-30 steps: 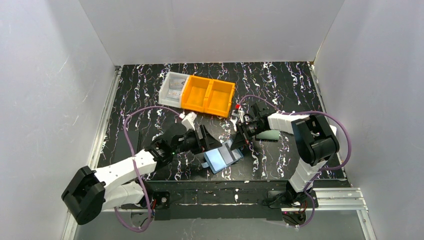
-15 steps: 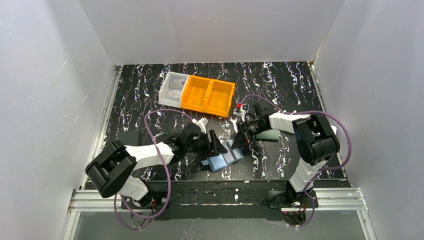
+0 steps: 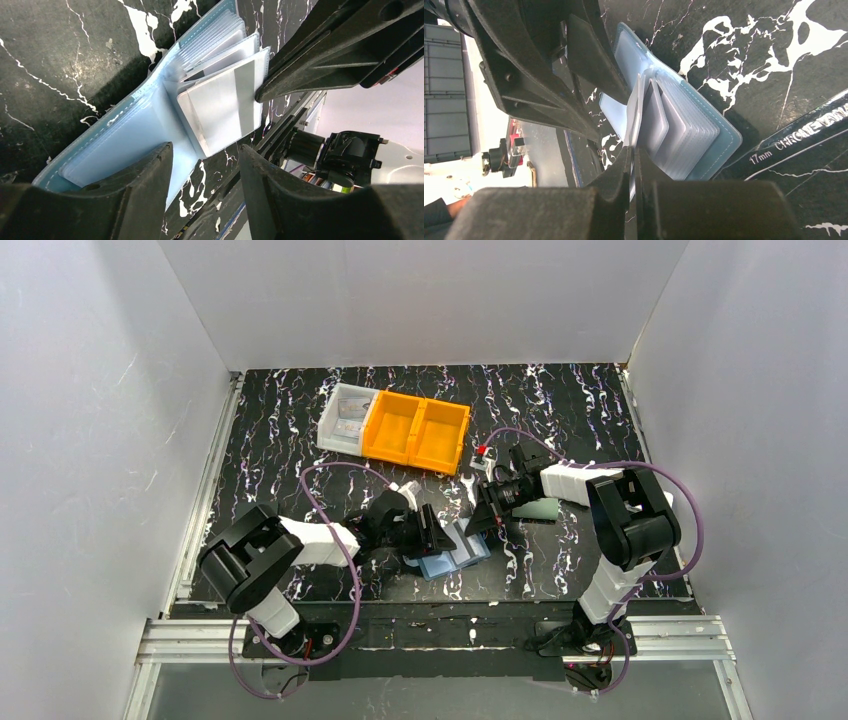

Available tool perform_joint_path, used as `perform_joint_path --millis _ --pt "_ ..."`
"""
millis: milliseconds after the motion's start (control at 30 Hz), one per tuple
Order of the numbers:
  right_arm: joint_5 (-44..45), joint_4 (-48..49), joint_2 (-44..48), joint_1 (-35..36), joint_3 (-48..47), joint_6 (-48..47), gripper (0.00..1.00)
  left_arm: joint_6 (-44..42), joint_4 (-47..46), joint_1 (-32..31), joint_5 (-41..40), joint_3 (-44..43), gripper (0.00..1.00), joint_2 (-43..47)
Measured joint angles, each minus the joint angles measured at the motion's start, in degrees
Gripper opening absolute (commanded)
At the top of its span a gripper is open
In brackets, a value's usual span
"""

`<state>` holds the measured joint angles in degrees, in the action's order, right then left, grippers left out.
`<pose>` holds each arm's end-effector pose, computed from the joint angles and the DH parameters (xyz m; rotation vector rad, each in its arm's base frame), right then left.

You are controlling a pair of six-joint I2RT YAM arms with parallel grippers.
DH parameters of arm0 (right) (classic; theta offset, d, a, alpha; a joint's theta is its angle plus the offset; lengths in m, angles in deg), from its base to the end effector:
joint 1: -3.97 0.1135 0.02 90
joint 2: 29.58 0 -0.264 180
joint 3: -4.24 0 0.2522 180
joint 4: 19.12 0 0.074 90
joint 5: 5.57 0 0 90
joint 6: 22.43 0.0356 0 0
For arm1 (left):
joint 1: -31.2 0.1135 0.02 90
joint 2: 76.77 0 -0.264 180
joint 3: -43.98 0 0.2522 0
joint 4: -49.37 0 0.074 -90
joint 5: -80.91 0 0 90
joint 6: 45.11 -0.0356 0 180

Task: Take the credit cards out of the card holder
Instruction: Remove the credit card from the card holder.

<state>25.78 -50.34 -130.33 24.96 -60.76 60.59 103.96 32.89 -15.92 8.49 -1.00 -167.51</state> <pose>0.2786 0.1395 0.1404 -0.8835 2.3612 1.4587 0.1918 -0.2224 0.1440 -0.0335 2.4003 -1.3418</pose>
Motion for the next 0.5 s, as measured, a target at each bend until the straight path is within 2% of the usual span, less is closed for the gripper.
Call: perform_joint_path --millis 100,500 --pt "-0.11 0.00 -0.02 -0.15 0.00 0.04 0.13 0.09 -0.66 0.00 -0.22 0.00 0.45 -0.46" --pt "-1.97 0.11 -0.24 -0.26 0.00 -0.07 0.29 0.09 -2.99 0.00 -0.61 0.22 0.42 -2.62"
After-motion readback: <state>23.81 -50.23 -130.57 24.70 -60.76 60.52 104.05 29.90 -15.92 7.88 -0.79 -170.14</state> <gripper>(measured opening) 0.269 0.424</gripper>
